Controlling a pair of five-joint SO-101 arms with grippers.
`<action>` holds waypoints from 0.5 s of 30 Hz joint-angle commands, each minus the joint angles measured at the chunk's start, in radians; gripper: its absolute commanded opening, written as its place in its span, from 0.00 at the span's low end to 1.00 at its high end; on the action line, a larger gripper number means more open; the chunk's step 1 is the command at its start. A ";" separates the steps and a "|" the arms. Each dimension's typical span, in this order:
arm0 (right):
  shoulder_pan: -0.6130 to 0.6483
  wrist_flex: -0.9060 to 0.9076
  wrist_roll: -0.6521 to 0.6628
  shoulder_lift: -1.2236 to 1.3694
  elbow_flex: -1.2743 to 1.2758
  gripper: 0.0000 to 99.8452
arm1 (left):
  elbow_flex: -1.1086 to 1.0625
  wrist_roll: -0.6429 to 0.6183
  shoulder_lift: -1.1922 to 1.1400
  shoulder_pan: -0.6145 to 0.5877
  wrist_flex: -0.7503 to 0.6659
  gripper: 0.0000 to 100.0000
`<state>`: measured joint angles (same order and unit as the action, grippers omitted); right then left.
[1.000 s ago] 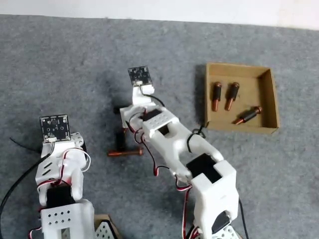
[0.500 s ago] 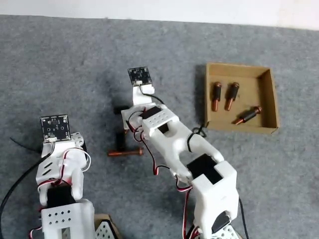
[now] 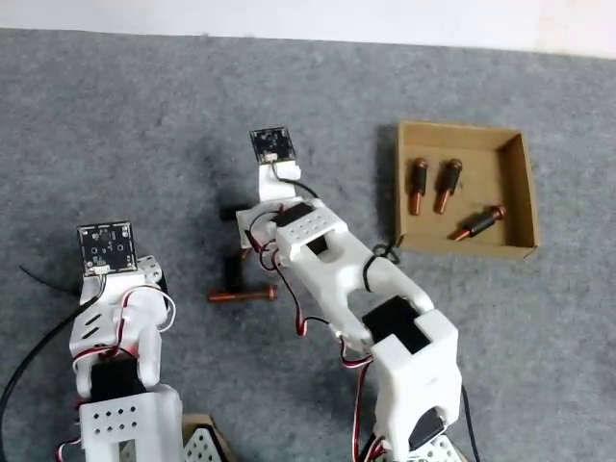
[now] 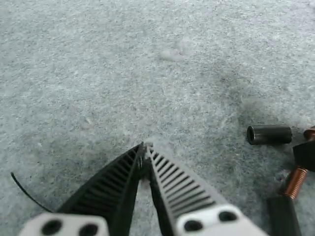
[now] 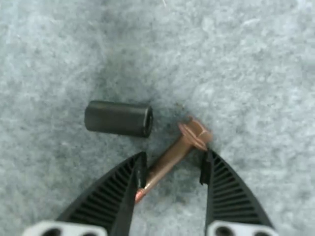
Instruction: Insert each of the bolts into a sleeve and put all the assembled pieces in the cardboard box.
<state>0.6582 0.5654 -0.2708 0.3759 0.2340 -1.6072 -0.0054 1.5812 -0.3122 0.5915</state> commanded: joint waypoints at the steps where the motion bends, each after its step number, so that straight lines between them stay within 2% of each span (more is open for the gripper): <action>1: 0.005 0.139 0.126 -0.004 -0.094 0.17 | 0.005 0.005 0.013 -0.002 -0.021 0.01; 7: 0.008 0.200 0.459 -0.004 -0.214 0.17 | 0.005 0.005 0.013 -0.002 -0.021 0.01; 15: 0.007 0.197 0.786 -0.001 -0.231 0.17 | 0.004 0.006 0.013 0.016 -0.021 0.01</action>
<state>0.6598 0.7603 0.3552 0.3836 0.0545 -1.6072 -0.0054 1.5812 -0.3122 0.5915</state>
